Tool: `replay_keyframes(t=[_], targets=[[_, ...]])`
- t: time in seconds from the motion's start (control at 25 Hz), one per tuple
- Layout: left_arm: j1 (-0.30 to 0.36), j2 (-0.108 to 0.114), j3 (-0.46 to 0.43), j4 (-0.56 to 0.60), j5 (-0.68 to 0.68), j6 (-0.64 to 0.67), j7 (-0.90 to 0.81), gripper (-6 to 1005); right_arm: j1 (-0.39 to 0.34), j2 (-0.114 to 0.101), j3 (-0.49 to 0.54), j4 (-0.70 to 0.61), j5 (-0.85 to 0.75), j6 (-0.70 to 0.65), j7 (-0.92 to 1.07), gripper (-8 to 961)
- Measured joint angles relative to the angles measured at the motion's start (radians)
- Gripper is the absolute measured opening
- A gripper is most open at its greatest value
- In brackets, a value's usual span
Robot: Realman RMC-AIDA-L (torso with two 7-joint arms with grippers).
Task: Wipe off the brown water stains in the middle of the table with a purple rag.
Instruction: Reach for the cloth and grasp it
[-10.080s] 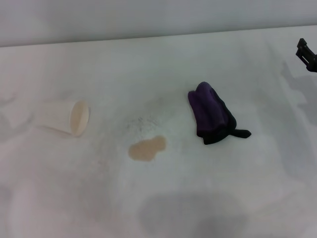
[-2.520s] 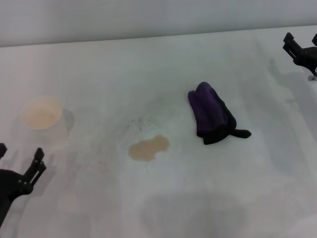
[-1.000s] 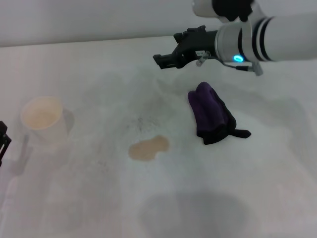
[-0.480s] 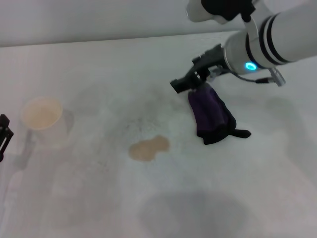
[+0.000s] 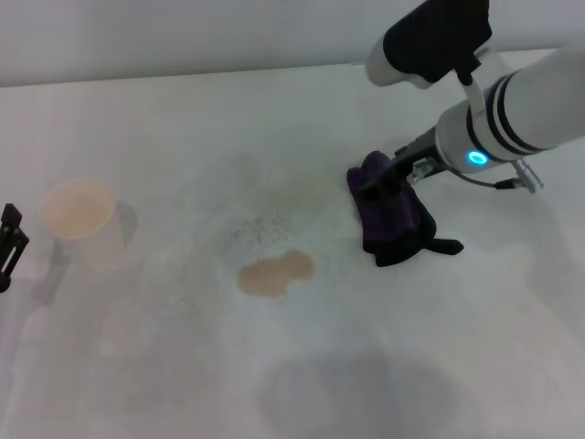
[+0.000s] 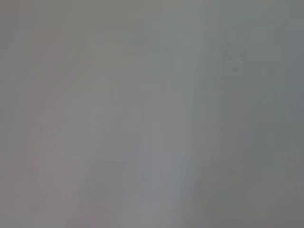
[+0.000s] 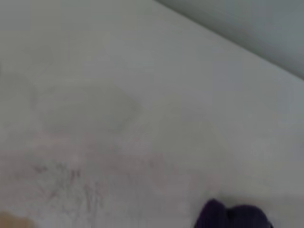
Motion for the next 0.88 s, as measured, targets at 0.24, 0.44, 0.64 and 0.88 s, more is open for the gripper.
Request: replay_keyframes(t=[0.24, 0.44, 0.64, 0.88], targets=[[-0.006, 0.0, 0.0, 0.0, -0.018, -0.001, 0.0, 876, 0.003, 0.001, -0.016, 0.057, -0.001, -0.059, -0.011, 733], [-0.009, 0.0, 0.0, 0.0, -0.025, -0.001, 0.0, 876, 0.002, 0.002, -0.019, 0.081, -0.001, -0.084, -0.014, 714], [-0.011, 0.0, 0.0, 0.0, -0.046, -0.002, -0.001, 877, 0.009, 0.001, -0.023, 0.106, -0.002, -0.086, -0.014, 695], [-0.015, 0.0, 0.0, 0.0, -0.063, -0.003, -0.002, 877, 0.015, 0.0, -0.024, 0.117, -0.002, -0.086, -0.014, 590]])
